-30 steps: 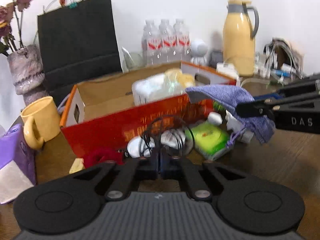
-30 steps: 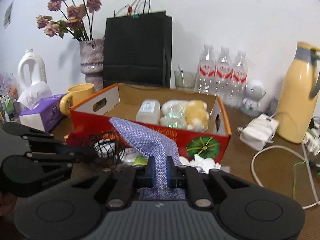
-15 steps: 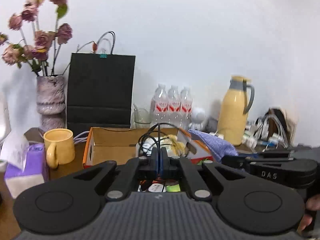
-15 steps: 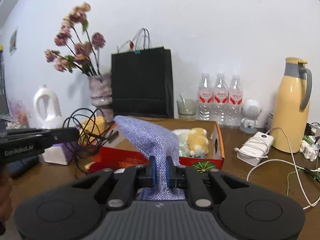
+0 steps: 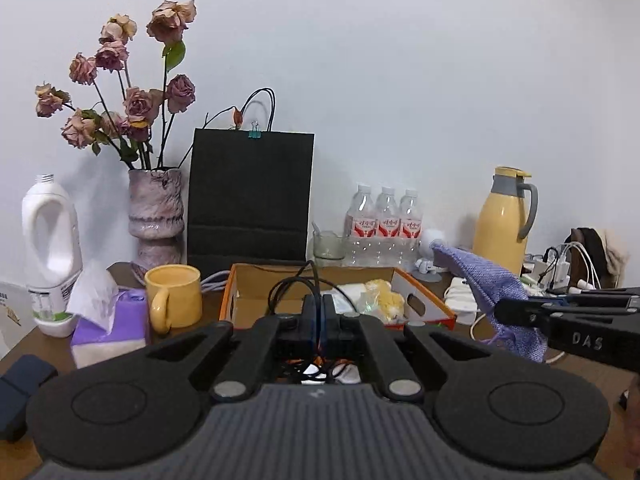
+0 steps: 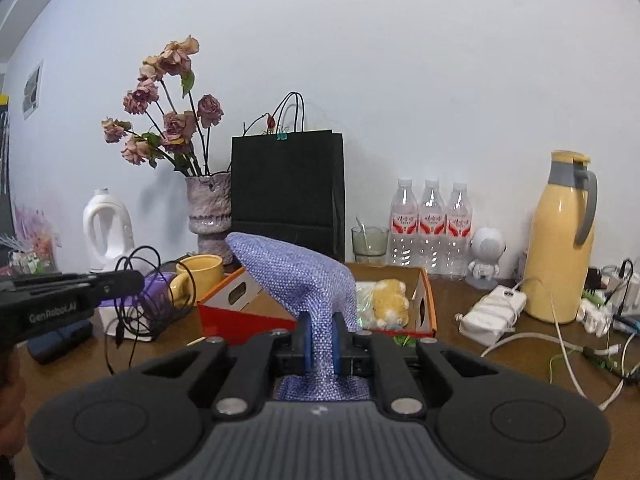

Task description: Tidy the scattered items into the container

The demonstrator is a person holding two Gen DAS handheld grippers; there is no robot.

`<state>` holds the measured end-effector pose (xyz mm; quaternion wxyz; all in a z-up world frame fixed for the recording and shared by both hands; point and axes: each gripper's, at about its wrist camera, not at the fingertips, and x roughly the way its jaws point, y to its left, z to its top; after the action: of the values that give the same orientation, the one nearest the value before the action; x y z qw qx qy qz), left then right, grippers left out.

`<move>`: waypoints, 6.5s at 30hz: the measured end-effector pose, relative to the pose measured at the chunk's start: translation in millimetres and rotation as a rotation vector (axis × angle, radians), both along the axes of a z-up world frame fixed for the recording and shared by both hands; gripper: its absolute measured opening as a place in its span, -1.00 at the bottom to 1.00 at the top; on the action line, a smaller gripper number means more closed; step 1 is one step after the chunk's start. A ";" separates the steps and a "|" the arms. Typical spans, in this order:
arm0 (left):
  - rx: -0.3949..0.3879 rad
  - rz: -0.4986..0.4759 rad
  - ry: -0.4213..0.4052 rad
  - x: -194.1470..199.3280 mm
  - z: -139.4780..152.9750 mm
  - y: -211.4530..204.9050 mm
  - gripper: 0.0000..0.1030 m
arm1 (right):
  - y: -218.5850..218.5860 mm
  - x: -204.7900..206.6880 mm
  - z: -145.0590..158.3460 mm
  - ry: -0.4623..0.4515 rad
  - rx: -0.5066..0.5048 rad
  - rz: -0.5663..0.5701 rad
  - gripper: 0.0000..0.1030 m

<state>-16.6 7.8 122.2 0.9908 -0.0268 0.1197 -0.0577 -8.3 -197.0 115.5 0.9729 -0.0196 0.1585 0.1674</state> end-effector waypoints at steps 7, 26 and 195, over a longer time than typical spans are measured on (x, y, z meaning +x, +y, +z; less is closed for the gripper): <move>0.015 -0.001 -0.004 53.7 6.7 -2.5 -0.95 | 13.1 53.4 6.6 0.004 -0.041 0.026 -0.83; 0.070 0.058 0.115 232.4 25.4 -1.6 -0.95 | 49.9 256.2 27.1 0.183 -0.034 0.094 -0.83; 0.036 0.064 0.056 -28.4 -49.6 -24.3 -0.35 | 5.2 -5.4 -37.9 -0.013 0.086 0.046 -0.83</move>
<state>-44.9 -16.5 72.6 0.9887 -0.0141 0.1472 -0.0232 -13.7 -191.8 77.6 0.9697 0.0173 0.1444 0.1960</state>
